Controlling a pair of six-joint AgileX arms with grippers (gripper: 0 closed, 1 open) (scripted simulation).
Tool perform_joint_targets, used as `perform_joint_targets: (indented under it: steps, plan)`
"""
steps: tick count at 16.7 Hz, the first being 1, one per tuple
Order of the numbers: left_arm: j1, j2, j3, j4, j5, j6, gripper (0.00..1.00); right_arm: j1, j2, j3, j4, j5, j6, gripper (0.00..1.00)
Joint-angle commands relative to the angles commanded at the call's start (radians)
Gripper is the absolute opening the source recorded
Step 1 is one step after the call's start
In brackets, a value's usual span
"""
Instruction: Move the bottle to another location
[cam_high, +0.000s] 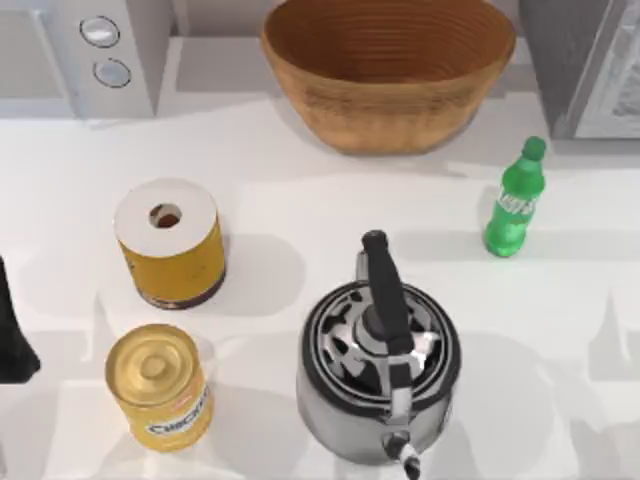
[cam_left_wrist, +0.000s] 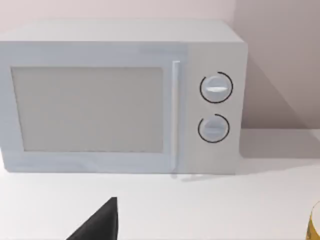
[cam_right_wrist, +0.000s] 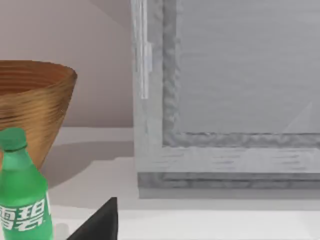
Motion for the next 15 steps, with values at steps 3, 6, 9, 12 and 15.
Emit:
perform_joint_targets:
  steps: [3, 6, 9, 12, 15]
  plan:
    - [0.0, 0.0, 0.0, 0.0, 0.0, 0.0, 1.0, -0.001, 0.01, 0.003, 0.01, -0.007, -0.002, 1.0]
    - [0.0, 0.0, 0.0, 0.0, 0.0, 0.0, 1.0, -0.01, 0.105, 0.029, 0.094, -0.064, -0.017, 1.0]
    - [0.0, 0.0, 0.0, 0.0, 0.0, 0.0, 1.0, -0.032, 0.296, 0.074, 0.242, -0.158, -0.042, 1.0]
    - [0.0, 0.0, 0.0, 0.0, 0.0, 0.0, 1.0, -0.061, 0.575, 0.133, 0.43, -0.278, -0.07, 1.0]
    - [0.0, 0.0, 0.0, 0.0, 0.0, 0.0, 1.0, -0.085, 0.906, 0.199, 0.632, -0.413, -0.099, 1.0]
